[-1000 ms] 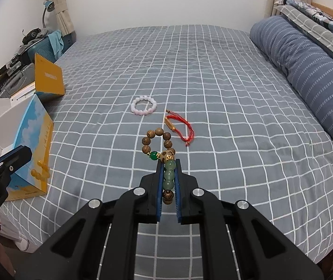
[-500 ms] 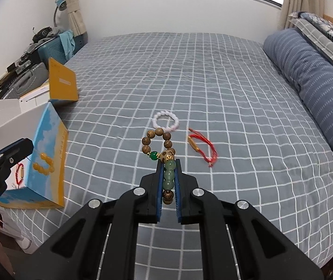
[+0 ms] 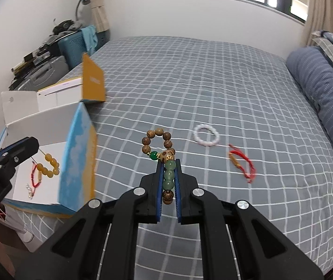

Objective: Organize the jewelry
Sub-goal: 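Carry the amber and wooden-green bracelets over the white box with both tools, then open both tools to drop the two bracelets into the box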

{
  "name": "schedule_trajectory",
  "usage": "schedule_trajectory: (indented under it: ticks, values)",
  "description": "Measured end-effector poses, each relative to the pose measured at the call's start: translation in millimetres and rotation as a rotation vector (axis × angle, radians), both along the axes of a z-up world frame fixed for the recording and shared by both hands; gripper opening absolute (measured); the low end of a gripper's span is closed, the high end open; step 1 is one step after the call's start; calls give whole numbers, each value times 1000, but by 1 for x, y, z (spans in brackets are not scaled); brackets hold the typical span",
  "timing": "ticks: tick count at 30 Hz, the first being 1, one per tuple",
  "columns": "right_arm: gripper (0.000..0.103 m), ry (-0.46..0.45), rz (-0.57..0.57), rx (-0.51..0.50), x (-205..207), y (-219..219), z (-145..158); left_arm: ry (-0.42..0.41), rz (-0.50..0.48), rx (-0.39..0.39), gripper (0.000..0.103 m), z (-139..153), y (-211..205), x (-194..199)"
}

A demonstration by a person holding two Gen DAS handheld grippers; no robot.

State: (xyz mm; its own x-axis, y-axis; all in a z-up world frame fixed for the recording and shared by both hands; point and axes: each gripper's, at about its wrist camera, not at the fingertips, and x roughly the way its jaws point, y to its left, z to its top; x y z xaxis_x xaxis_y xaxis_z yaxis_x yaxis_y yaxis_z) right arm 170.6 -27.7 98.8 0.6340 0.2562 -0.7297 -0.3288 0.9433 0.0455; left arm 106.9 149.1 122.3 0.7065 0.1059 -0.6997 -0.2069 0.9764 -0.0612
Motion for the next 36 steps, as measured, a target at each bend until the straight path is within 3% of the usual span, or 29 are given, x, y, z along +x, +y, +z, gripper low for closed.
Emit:
schedule_trajectory:
  ticks: [21,36]
  values:
    - [8,1,188,11,-31,149,-5,21,192,2,9,-15,130,-49]
    - [8,77,241,-5,-21,222,-42,116,308,35,9,-57,192,-60]
